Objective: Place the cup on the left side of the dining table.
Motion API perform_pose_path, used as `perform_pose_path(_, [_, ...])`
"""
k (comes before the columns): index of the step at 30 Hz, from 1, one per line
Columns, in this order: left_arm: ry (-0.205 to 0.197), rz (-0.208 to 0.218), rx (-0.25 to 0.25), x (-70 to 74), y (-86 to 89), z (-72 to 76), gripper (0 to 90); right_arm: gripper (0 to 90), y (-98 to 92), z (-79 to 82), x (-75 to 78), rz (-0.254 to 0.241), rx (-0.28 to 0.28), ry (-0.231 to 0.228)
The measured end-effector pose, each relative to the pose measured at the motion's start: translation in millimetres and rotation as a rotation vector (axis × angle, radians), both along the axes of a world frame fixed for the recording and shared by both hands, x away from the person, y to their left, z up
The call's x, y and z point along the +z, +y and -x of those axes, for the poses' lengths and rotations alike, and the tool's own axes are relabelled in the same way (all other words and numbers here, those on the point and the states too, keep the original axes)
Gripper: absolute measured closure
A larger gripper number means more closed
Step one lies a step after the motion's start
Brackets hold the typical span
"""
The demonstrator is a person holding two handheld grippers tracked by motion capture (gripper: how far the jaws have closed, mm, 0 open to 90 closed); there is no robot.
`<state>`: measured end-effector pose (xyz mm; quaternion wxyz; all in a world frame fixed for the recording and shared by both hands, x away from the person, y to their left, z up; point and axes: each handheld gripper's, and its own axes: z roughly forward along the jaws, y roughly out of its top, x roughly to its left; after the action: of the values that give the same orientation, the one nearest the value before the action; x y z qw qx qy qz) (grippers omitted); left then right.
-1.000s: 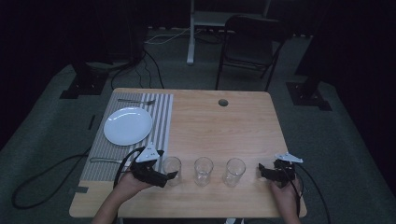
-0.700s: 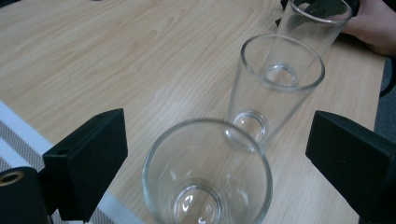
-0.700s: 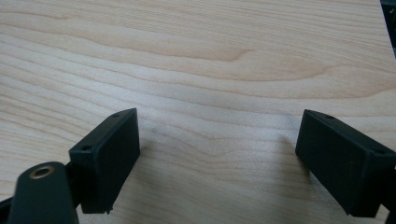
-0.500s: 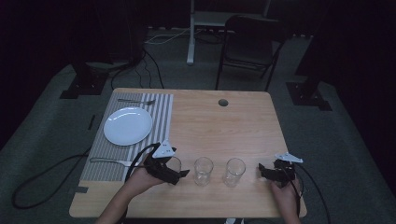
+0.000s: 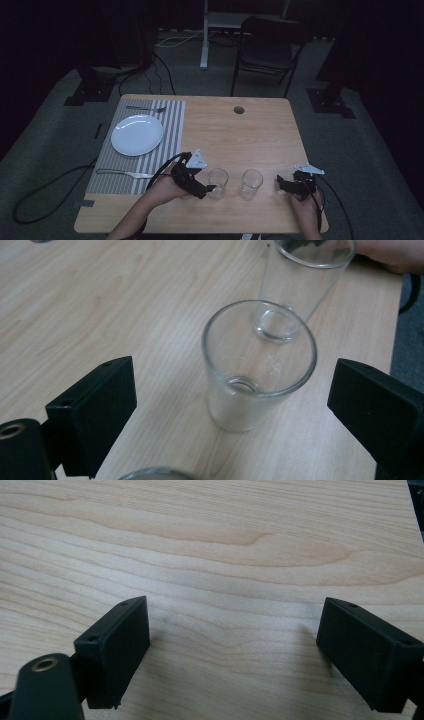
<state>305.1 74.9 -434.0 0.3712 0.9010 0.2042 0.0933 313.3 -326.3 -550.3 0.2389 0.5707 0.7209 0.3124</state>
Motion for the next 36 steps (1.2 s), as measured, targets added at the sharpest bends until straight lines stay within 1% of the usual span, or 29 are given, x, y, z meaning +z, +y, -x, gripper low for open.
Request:
perform_pose_path(1, [-0.002,-0.008,0.003,0.1,-2.7,0.1,6.0,13.3,0.0,0.0,0.0,0.0,0.0,0.0])
perform_pose_path(2, [0.014,-0.017,-0.001,-0.1,-7.7,-1.1,6.0,13.3,0.0,0.0,0.0,0.0,0.0,0.0])
perform_pose_path(3, [0.014,-0.017,-0.001,-0.1,-7.7,-1.1,6.0,13.3,0.0,0.0,0.0,0.0,0.0,0.0])
perform_pose_path(4, [0.029,-0.034,-0.007,-0.3,-11.8,-2.0,6.0,13.3,0.0,0.0,0.0,0.0,0.0,0.0])
perform_pose_path(5, [0.029,-0.034,-0.007,-0.3,-11.8,-2.0,6.1,13.3,0.0,0.0,0.0,0.0,0.0,0.0])
perform_pose_path(6, [0.042,-0.045,-0.002,-1.1,-17.4,-2.6,6.1,13.3,-0.1,0.0,0.0,0.0,0.0,0.0])
perform_pose_path(7, [0.042,-0.045,-0.002,-1.1,-17.4,-2.6,6.1,13.3,0.0,0.0,0.0,0.0,0.0,0.0])
perform_pose_path(8, [0.045,-0.064,-0.007,-1.2,-20.1,-2.6,6.1,13.3,0.0,0.0,0.0,0.0,0.0,0.0])
perform_pose_path(9, [0.039,-0.073,-0.001,-1.6,-23.1,-2.4,6.1,13.3,0.0,0.0,0.0,0.0,0.0,0.0])
perform_pose_path(10, [0.051,-0.08,-0.008,-1.9,-25.7,-3.3,6.1,13.3,0.0,0.0,0.0,0.0,0.0,0.0])
perform_pose_path(11, [0.055,-0.086,-0.013,-2.6,-27.8,-3.7,6.1,13.3,0.0,0.0,0.0,0.0,0.0,0.0])
perform_pose_path(12, [0.052,-0.101,-0.002,-3.5,-31.6,-4.0,6.1,13.3,-0.1,0.0,0.0,0.0,0.0,0.0])
perform_pose_path(13, [0.068,-0.119,-0.019,-4.4,-36.0,-4.8,6.1,13.3,0.0,0.0,0.0,0.0,0.0,0.0])
perform_pose_path(15, [0.084,-0.145,-0.027,-4.9,-41.1,-4.7,6.1,13.3,-0.1,0.0,0.0,0.0,0.0,0.0])
perform_pose_path(17, [0.086,-0.166,-0.017,-5.0,-45.5,-5.5,6.8,13.3,-0.1,0.0,0.0,0.0,0.0,0.0])
perform_pose_path(18, [0.091,-0.17,-0.022,-5.2,-47.4,-6.2,9.6,13.3,-0.1,0.0,0.0,0.0,0.0,0.0])
perform_pose_path(19, [0.088,-0.172,-0.014,-5.1,-49.0,-6.7,9.6,13.3,-0.1,0.0,0.0,0.001,0.001,0.0])
perform_pose_path(21, [0.091,-0.183,-0.017,-5.1,-51.9,-7.5,9.7,13.3,-0.1,0.0,0.0,0.0,0.001,-0.001])
perform_pose_path(23, [0.101,-0.186,-0.014,-5.4,-54.1,-8.6,13.6,13.3,-0.1,0.0,-0.1,0.0,0.001,-0.001])
perform_pose_path(25, [0.105,-0.21,0.0,-6.8,-56.6,-9.5,13.8,13.3,-0.1,0.0,0.0,0.001,0.001,0.0])
perform_pose_path(26, [0.121,-0.212,0.013,-7.8,-57.4,-10.3,17.0,13.3,-0.1,0.0,-0.1,0.0,0.001,-0.001])
perform_pose_path(27, [0.13,-0.224,0.01,-8.8,-58.2,-11.2,17.4,13.3,-0.1,0.0,0.0,0.001,0.001,-0.001])
perform_pose_path(28, [0.126,-0.237,0.012,-9.6,-58.9,-11.3,17.5,13.3,-0.1,0.0,0.0,0.0,0.001,0.0])
perform_pose_path(30, [0.128,-0.24,0.018,-10.7,-59.2,-11.7,27.6,13.3,0.0,0.0,0.0,0.0,0.0,0.0])
perform_pose_path(32, [0.132,-0.238,0.018,-10.8,-58.9,-11.9,28.5,13.3,-0.1,0.0,0.0,0.001,0.001,-0.001])
perform_pose_path(35, [0.128,-0.241,0.015,-10.6,-59.1,-12.0,28.7,13.3,-0.1,0.0,0.0,0.0,0.0,0.0])
perform_pose_path(36, [0.127,-0.237,0.02,-10.5,-59.3,-12.1,28.8,13.3,-0.1,0.0,0.0,0.0,0.0,0.0])
